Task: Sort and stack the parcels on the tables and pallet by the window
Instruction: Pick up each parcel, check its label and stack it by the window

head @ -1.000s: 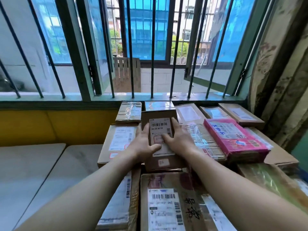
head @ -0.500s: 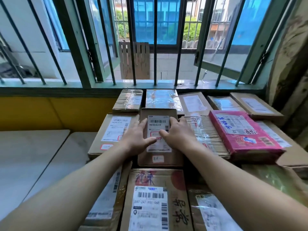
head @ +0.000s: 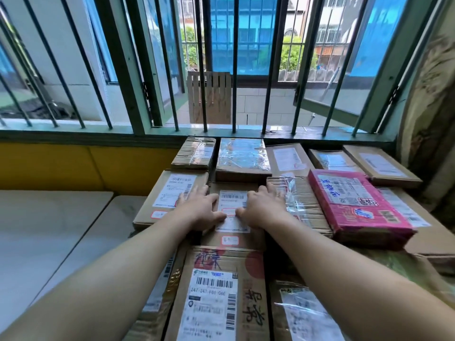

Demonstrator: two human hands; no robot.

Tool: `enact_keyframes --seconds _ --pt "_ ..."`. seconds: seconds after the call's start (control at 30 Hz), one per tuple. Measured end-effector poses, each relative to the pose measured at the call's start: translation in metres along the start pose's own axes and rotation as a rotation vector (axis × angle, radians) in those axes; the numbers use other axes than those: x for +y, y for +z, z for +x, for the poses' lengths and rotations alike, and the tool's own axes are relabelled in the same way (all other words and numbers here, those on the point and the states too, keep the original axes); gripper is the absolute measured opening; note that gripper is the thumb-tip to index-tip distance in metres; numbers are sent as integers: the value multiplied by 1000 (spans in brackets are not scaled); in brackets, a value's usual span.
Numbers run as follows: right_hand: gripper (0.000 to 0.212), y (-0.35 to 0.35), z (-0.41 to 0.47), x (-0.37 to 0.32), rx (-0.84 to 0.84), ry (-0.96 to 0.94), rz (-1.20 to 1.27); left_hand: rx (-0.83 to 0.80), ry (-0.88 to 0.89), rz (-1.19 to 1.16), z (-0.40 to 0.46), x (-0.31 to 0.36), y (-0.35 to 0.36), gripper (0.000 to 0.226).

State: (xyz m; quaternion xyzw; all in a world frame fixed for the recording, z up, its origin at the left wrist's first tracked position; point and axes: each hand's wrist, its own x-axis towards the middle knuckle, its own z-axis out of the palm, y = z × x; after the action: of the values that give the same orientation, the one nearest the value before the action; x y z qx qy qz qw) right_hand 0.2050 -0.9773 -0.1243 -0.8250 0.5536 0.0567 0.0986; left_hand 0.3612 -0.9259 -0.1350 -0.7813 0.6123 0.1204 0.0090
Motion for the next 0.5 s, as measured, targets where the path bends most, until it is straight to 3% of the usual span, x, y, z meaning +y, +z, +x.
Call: enact_keyframes --seconds 0.27,0.5 --pt "66 -32 -19 -42 91 -127 26 105 -65 -92 -45 -51 -21 73" --pt "67 -38 -62 -191 148 -386 73 192 -229 -195 -163 -166 -37 72"
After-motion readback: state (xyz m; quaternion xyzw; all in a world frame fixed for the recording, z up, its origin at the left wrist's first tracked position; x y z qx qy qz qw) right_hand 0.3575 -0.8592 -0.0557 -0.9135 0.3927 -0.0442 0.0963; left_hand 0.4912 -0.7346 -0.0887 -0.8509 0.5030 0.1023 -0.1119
